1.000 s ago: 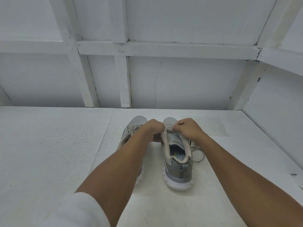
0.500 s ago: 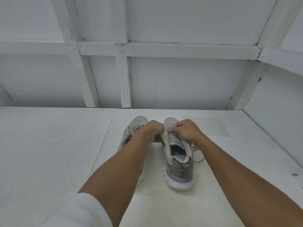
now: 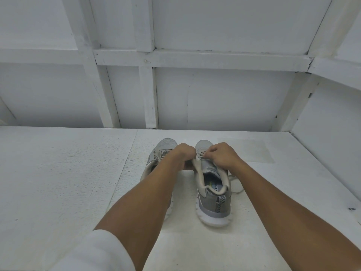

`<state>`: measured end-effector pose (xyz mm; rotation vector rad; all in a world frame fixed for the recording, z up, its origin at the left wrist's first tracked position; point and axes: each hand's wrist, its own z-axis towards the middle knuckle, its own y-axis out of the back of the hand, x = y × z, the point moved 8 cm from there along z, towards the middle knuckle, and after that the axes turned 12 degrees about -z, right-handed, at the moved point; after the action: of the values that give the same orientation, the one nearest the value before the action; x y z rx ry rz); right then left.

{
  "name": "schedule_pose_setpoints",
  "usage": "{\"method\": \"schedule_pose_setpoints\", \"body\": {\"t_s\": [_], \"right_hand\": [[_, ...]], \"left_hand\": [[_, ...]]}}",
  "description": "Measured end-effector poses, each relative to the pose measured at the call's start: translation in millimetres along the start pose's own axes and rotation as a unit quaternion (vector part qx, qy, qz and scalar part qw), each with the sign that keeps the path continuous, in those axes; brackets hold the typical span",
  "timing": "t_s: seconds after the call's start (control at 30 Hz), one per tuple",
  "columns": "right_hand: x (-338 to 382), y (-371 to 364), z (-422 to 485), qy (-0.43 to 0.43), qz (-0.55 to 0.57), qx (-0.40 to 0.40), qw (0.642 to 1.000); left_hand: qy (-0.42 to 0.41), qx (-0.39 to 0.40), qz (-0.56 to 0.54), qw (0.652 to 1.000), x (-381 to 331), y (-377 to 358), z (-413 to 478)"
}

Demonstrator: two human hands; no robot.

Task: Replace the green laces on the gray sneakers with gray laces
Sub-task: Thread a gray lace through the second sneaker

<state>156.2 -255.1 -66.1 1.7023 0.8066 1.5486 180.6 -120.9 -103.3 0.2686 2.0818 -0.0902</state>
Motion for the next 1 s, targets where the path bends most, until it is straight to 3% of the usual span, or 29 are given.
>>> {"method": "schedule_pose_setpoints", "body": {"t_s": [0.43, 0.53, 0.57, 0.63, 0.77, 0.8, 0.83, 0.87, 0.93, 0.97, 1.0], "right_hand": [[3, -6, 8, -0.011, -0.096, -0.010, 0.995], [0, 9, 1, -0.034, -0.142, -0.032, 0.989], [-3, 15, -6, -0.041, -0.137, -0.046, 0.989], [-12, 27, -29, -0.056, -0.073, -0.081, 0.992], [-37, 26, -82, -0.108, 0.083, -0.113, 0.984], [-42, 20, -91, -0.115, 0.111, -0.114, 0.980], [-44, 13, -97, -0.118, 0.135, -0.113, 0.977], [-45, 7, -101, -0.119, 0.150, -0.115, 0.975], [-47, 1, -104, -0.118, 0.166, -0.134, 0.970], [-47, 0, -104, -0.117, 0.173, -0.142, 0.967], [-48, -1, -104, -0.116, 0.181, -0.145, 0.966]], "left_hand": [[-0.011, -0.051, -0.110, 0.993, 14, 1, 6], [-0.072, -0.100, -0.086, 0.989, -7, 13, 3], [-0.118, -0.141, -0.107, 0.977, -22, 27, 0], [-0.209, -0.161, -0.258, 0.930, -62, 60, -12], [-0.330, -0.207, -0.492, 0.779, -138, 154, -55], [-0.342, -0.211, -0.476, 0.782, -149, 161, -63], [-0.348, -0.220, -0.410, 0.814, -158, 159, -67], [-0.349, -0.215, -0.311, 0.858, -162, 146, -70], [-0.309, -0.118, -0.024, 0.944, -142, 79, -57], [-0.259, -0.049, 0.153, 0.952, -116, 40, -47], [-0.208, 0.008, 0.326, 0.922, -85, 8, -37]]}}
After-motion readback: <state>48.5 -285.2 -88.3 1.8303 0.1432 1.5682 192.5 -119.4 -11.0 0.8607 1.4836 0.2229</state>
